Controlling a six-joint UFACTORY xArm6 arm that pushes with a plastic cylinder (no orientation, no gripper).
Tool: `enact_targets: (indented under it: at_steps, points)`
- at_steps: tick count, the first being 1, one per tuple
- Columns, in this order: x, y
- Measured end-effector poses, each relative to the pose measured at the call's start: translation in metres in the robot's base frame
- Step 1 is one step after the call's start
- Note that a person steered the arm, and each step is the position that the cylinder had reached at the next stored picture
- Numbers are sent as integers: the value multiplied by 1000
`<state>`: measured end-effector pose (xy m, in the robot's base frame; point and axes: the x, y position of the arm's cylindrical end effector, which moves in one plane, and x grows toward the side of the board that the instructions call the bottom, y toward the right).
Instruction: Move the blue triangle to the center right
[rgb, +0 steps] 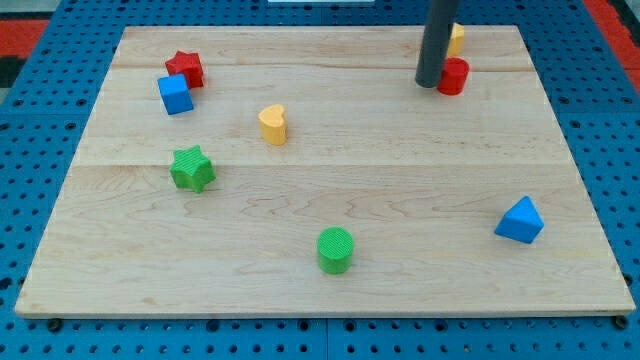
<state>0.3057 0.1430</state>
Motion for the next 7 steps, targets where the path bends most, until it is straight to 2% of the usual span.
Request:
enact_targets:
  at_steps: [2,3,6,7]
  points:
    - [-4,33]
    - [8,26]
    - [183,0]
    - [255,-4]
